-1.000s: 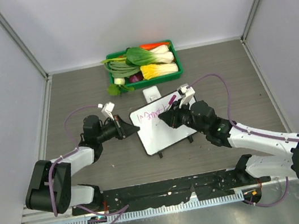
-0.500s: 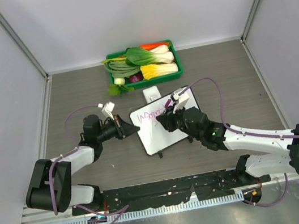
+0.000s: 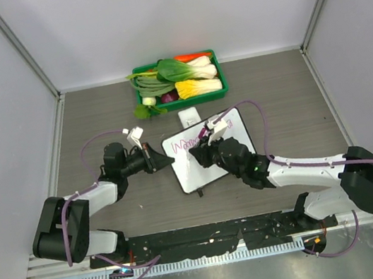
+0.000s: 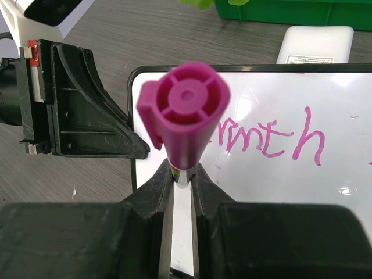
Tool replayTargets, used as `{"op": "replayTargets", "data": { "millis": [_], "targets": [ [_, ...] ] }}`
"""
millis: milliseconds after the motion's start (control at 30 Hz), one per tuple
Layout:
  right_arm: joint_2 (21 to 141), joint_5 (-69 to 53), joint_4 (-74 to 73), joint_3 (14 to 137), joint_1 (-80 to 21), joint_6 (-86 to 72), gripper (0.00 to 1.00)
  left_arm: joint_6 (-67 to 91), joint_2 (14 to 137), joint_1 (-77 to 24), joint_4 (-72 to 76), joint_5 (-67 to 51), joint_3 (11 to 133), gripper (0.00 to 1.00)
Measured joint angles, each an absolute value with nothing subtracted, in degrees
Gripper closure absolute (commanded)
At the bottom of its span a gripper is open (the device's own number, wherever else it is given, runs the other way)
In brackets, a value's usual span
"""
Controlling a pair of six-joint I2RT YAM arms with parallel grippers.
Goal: Write a sentence on the whiteboard
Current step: Write on the whiteboard at the whiteboard stand.
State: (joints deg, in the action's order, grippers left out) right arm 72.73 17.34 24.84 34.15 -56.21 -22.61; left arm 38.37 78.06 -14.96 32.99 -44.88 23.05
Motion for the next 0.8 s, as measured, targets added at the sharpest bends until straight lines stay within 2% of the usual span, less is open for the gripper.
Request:
{"op": "replayTargets", "data": {
  "millis": [800],
  "targets": [
    [77.25, 17.02, 26.61, 35.57, -56.53, -22.65, 0.99, 38.50, 79.31, -14.66, 33.95, -45.93, 23.31, 1.00]
  ]
}}
